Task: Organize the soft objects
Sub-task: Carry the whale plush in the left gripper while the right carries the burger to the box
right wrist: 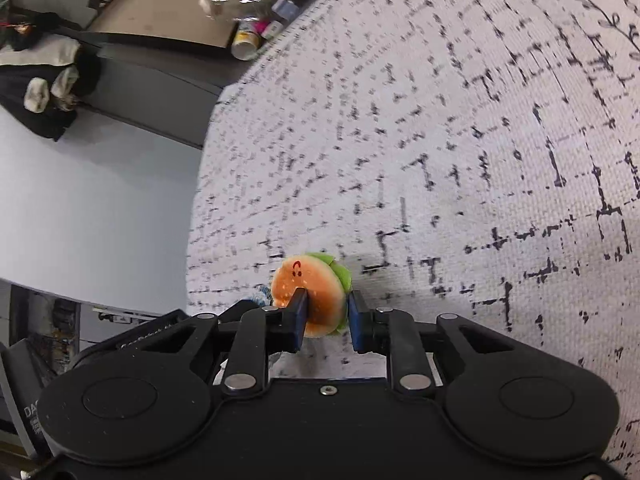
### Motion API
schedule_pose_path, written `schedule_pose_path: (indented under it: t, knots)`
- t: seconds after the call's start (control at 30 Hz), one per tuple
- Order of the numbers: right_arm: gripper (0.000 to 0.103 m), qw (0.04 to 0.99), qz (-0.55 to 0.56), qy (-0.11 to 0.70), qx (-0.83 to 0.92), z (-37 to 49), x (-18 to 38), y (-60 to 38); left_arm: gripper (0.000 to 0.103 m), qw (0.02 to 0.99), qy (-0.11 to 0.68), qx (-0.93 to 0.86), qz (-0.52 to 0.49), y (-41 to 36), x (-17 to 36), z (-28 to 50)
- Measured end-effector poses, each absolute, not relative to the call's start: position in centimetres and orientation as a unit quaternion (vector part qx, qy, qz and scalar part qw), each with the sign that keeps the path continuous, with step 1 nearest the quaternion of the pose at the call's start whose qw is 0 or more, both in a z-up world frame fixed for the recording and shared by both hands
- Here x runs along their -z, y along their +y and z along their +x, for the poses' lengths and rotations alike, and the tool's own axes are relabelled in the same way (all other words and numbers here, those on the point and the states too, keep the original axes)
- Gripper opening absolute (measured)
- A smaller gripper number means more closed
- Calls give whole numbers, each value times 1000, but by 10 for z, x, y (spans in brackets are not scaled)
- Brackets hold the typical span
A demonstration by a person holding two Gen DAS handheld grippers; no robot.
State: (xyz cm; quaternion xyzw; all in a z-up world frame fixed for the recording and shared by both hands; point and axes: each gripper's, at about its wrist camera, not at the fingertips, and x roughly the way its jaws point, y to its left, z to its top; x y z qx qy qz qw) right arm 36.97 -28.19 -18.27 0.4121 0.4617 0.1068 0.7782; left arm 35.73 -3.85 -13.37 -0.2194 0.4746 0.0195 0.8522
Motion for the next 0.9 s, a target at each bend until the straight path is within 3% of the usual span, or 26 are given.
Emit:
schedule_pose_path:
  t: [0.9]
  knots:
    - [21,838,352,379,-174,315,104,-275,18,894,403,-63,-186,-15,56,247]
